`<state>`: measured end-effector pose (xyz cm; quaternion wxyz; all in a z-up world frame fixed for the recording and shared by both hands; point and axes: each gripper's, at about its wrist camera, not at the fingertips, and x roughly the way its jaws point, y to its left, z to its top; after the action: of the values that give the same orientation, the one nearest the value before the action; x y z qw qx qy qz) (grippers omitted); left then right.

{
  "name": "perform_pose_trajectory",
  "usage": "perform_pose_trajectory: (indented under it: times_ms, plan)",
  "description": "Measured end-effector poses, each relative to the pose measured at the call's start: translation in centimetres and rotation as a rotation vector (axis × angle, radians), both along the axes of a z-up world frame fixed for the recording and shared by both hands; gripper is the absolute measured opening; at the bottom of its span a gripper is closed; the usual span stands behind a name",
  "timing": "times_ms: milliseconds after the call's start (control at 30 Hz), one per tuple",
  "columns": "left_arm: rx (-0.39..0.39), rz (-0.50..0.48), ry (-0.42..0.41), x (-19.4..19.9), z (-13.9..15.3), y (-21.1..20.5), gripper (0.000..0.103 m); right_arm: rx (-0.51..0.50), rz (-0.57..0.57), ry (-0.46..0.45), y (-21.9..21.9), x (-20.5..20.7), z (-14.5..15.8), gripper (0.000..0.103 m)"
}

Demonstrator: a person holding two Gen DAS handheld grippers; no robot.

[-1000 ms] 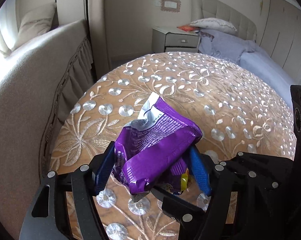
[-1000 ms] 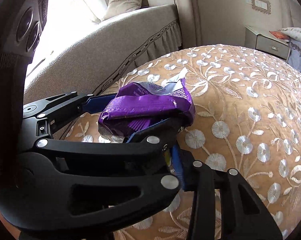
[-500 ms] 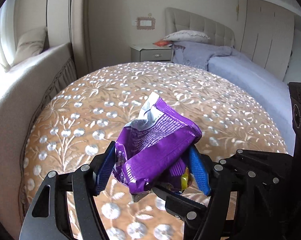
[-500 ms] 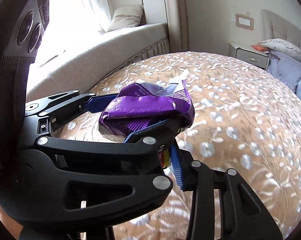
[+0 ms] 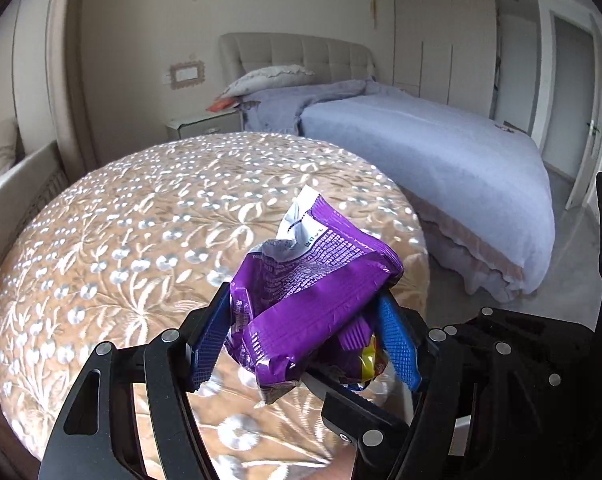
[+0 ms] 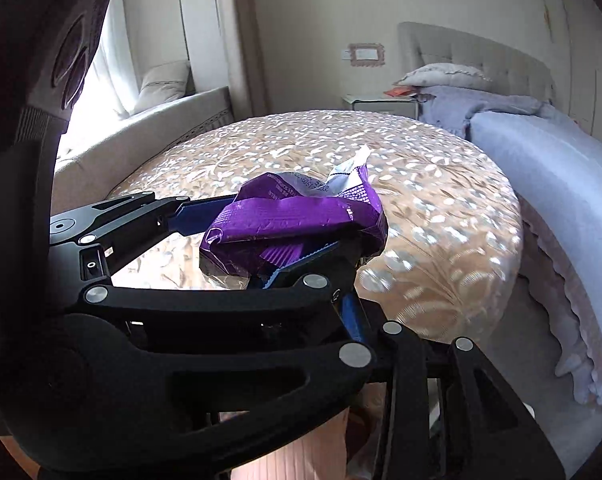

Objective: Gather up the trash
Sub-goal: 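Carry the purple wrapper over the bin and open the left gripper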

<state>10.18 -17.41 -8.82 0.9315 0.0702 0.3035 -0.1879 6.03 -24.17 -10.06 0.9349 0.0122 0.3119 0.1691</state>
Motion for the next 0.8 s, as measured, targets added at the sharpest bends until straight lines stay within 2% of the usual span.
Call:
perform_pose_trajectory:
  times_ms: [167,433,567,800]
  plan:
    - [0.000,-0.139,0.034,-2.0,-1.7,-5.5,0.069,0.002,-0.131,0.025,-5.0,-3.4,-1.7,0.040]
    - [0.016,-0.324,0.124,-4.0,-5.7,-13.6,0.069,0.033,-0.325,0.112,-12.1,-6.4,-5.2,0.040]
    - [0.035,-0.387,0.183,-4.1,-8.3,-16.9,0.069,0.052,-0.393,0.169,-14.6,-7.3,-7.6,0.040]
    - [0.087,-0.425,0.286,-2.7,-12.6,-20.4,0.069,0.090,-0.444,0.262,-17.9,-6.9,-11.6,0.040]
